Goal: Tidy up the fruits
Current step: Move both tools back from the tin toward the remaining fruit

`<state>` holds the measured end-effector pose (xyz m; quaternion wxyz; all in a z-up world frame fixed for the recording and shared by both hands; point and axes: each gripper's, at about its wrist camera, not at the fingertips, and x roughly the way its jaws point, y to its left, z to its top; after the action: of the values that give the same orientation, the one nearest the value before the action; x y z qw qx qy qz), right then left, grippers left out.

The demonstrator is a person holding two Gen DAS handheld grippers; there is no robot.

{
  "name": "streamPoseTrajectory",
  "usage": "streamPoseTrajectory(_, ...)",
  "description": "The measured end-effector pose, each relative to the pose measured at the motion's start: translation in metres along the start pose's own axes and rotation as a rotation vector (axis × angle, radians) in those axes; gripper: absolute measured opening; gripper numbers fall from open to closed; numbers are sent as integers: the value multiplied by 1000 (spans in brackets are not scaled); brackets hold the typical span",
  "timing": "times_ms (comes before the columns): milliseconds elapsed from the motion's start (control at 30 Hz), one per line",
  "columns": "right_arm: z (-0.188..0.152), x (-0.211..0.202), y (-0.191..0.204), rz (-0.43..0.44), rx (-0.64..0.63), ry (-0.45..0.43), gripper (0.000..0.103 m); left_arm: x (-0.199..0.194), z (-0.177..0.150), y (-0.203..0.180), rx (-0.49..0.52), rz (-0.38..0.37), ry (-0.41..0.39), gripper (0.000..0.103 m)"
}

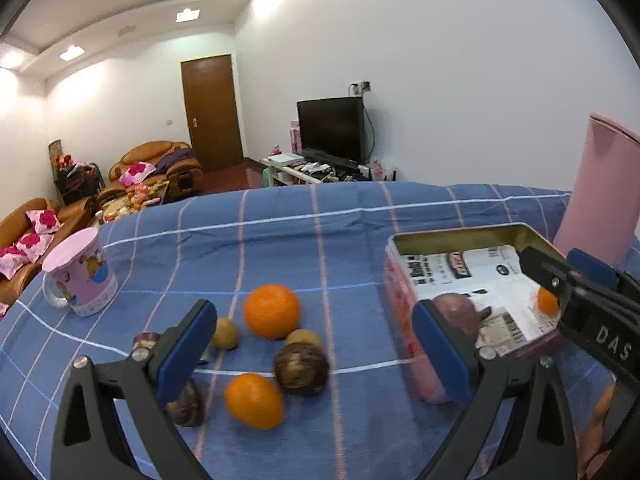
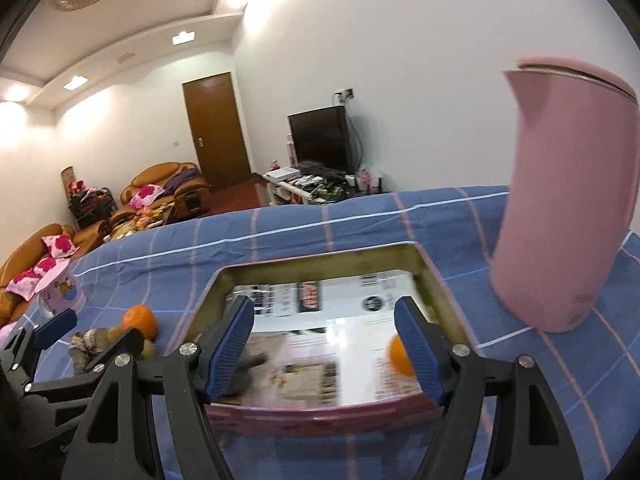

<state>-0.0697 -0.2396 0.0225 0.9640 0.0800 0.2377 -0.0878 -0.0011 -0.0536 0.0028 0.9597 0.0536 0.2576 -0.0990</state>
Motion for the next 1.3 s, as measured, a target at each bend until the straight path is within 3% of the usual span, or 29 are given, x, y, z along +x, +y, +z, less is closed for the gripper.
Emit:
streamPoseTrajectory(367, -10, 2, 55, 89, -38, 21, 74, 10, -6, 67, -75, 43, 69, 100)
streamPoseTrajectory(500, -13, 1, 73, 137, -50, 30, 74, 14, -7, 96, -68, 100, 88, 100)
streamPoseTrajectory(833, -31, 6, 138, 269, -197, 124, 73, 9, -16, 198, -277, 215, 113, 100)
streamPoseTrajectory(933, -41, 9, 155, 347, -216, 197, 62, 9, -17, 207, -299, 201, 127, 100)
streamPoseTrajectory(1000, -48, 16, 168, 377, -234, 265, 61, 10, -16, 208, -306, 178, 134, 100)
streamPoseTrajectory(1200, -61, 49, 180, 390, -180, 420, 52, 10, -15, 198, -252, 142, 147, 100)
streamPoseTrajectory(1300, -59, 59, 186, 382, -171, 429, 50, 8, -14, 194, -238, 109, 152, 99)
